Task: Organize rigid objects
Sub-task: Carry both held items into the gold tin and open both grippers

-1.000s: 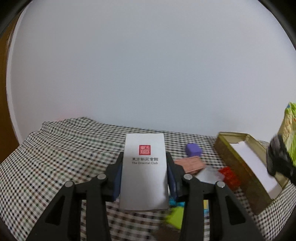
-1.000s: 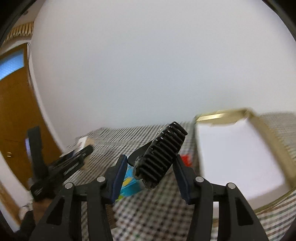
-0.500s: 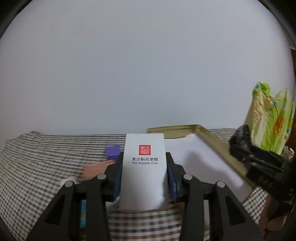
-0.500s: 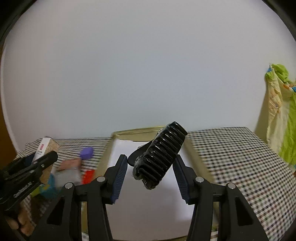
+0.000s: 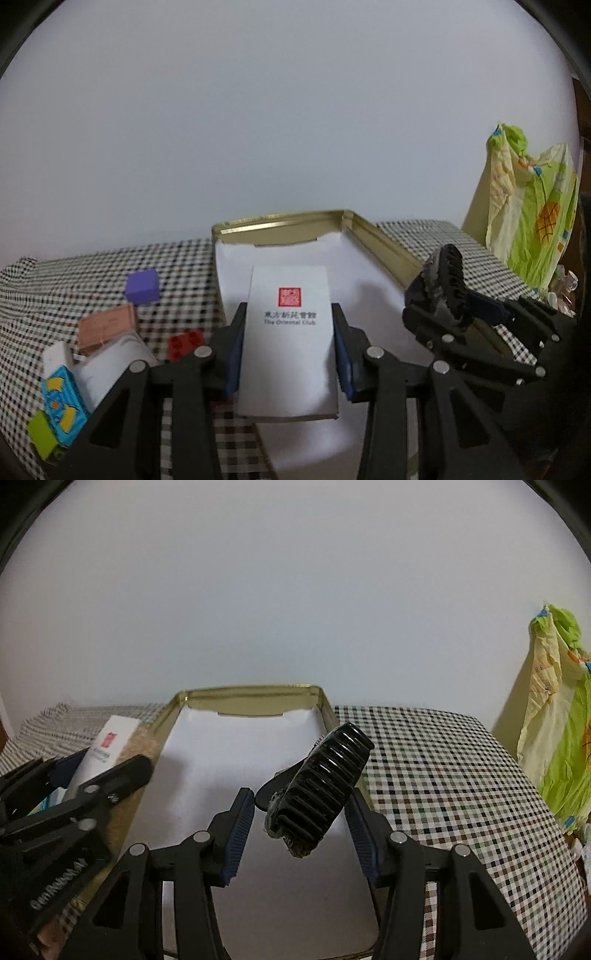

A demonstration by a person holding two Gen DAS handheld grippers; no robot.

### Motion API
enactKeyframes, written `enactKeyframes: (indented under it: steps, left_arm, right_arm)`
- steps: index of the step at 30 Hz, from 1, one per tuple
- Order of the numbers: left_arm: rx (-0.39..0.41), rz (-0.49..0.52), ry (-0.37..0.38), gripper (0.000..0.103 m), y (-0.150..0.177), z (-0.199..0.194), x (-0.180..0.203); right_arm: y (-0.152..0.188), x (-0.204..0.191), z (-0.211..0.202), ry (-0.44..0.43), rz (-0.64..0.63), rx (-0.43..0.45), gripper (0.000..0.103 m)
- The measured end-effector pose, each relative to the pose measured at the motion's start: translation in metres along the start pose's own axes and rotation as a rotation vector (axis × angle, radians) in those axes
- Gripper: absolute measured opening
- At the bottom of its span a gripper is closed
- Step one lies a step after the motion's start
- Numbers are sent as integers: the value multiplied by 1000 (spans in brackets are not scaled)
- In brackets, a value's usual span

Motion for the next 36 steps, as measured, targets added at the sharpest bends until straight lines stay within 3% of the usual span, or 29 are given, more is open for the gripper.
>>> enactKeyframes:
  steps: [15,18,24,26,28,29,30,32,36]
  left_arm:
    - [-50,-7,-18,41,7,6,-6]
    - [-55,2,-20,42,7,7,-5]
    - [-59,8,-22,42,7,8,-4]
    - [-50,7,-8,51,6,6,-3]
    - [-27,13,16,77,3,0,2]
    - [-13,18,0,96,1,-5,3]
    - [27,29,-27,102,-3,-12,4]
    - [81,61,-59,102,-8,-23,6]
    - [81,89,-79,102,-9,-26,8]
  right_arm:
    - [4,-3,18,-25,53,-115,56]
    - [2,3,15,-18,89,-89,56]
    - [-15,20,-9,-33,197,37,71]
    - [-20,30,-19,-50,254,85,77]
    - [-23,39,-24,-58,306,112,81]
    - [-23,43,-24,-62,329,115,81]
    - [-23,46,-23,-68,351,111,81]
    - [-21,52,-21,-78,393,95,81]
    - [-20,57,-18,-76,431,82,81]
Point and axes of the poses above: each gripper's, at about its wrist camera, not at the fingertips, and z roughly the way its jaws point, x to its right, y to its underside, the point moved 8 cm from there along z, roughly the way its jaws point, and after that the axes turned 6 degrees about z, right-handed, at the moved point
